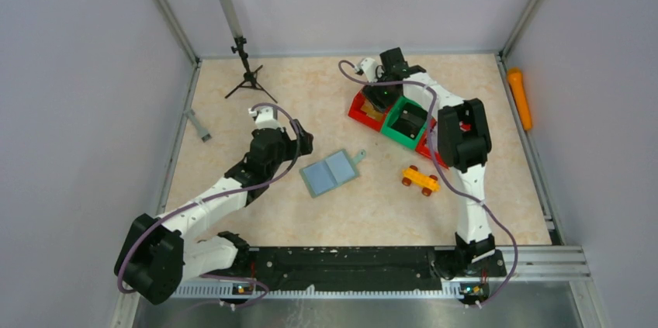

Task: Take the credit cards out of the card holder
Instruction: Place the credit card in the storage box.

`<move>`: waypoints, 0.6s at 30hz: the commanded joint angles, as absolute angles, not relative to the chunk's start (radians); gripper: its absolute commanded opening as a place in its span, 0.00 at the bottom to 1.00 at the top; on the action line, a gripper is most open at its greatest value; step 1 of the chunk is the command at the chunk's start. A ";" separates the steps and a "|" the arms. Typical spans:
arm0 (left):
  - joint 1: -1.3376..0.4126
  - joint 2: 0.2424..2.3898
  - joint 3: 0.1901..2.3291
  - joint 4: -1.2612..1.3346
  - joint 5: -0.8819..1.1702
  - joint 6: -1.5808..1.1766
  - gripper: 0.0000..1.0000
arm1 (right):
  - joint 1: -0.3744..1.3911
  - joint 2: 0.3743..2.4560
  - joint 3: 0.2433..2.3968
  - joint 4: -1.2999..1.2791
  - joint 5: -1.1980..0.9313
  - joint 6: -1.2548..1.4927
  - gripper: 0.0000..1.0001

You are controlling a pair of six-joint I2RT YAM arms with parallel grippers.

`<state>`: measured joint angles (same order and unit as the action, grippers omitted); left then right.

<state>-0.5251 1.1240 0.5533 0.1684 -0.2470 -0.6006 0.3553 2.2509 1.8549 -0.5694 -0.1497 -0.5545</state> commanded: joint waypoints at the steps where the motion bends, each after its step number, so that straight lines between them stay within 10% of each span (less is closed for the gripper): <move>1: -0.520 1.127 0.578 0.193 -0.231 -0.598 0.96 | 0.353 2.237 1.902 -0.503 -0.033 -0.488 0.67; 5: -0.520 1.131 0.581 0.194 -0.212 -0.589 0.96 | 0.356 2.192 1.876 -0.452 -0.034 -0.439 0.94; 18: -0.518 1.134 0.582 0.188 -0.201 -0.569 0.98 | 0.564 1.989 1.750 -0.290 0.352 -0.369 0.94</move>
<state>-0.5243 1.1244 0.5537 0.1669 -0.2161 -0.5884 0.4572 2.1124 1.7851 -0.3931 0.1295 -0.4244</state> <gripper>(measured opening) 0.976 0.942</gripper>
